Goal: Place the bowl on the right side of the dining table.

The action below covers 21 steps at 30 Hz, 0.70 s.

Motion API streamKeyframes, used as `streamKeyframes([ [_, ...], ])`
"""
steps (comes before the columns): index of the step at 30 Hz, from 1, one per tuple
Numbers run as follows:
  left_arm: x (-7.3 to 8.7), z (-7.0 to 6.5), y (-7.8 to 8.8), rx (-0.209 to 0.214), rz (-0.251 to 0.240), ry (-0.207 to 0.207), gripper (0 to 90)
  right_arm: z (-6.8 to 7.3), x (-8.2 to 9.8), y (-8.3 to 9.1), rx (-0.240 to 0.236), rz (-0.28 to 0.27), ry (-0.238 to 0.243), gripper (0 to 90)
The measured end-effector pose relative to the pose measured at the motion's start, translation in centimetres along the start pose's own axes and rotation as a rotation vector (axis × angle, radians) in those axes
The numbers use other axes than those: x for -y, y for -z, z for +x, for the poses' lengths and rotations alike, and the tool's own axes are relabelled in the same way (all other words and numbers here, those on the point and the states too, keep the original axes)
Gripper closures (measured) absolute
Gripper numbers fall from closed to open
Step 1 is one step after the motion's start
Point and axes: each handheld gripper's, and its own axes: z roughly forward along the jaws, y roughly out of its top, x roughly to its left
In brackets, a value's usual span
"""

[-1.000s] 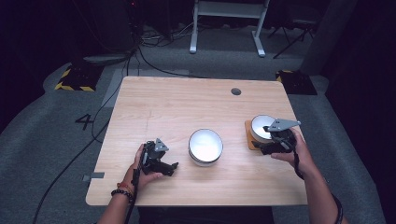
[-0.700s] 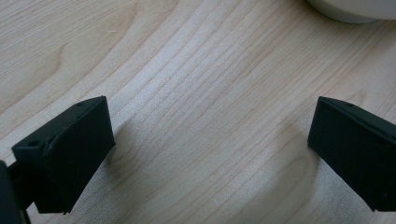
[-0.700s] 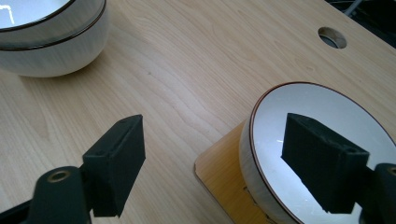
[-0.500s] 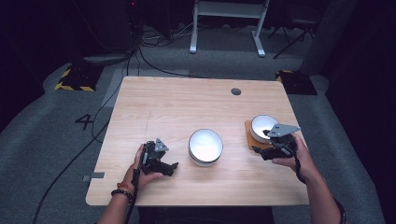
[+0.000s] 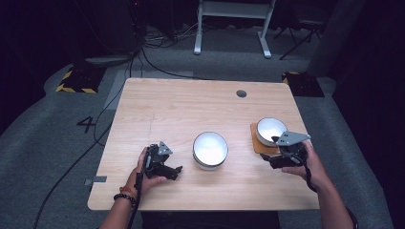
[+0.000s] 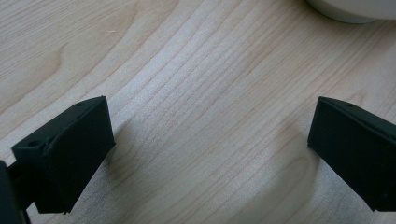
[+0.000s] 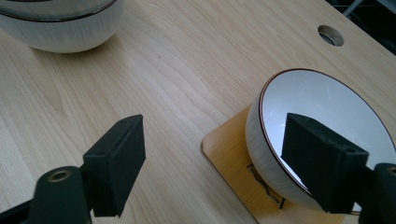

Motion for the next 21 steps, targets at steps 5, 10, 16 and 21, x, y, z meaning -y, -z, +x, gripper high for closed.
streamKeyframes([
  [5,0.0,0.0,0.0,0.0,0.0,0.0,0.4,0.0,0.6,0.6,0.011,-0.011,0.008,22.2],
  [10,0.0,0.0,0.0,0.0,0.0,0.0,0.4,0.1,1.3,1.0,0.028,0.001,0.002,22.2],
  [16,0.0,0.0,0.0,0.0,0.0,0.0,0.4,0.1,2.1,1.6,0.041,-0.004,-0.003,22.2],
  [21,0.0,0.0,0.0,0.0,0.0,0.0,0.4,0.0,2.7,1.8,0.049,-0.001,-0.013,22.2],
])
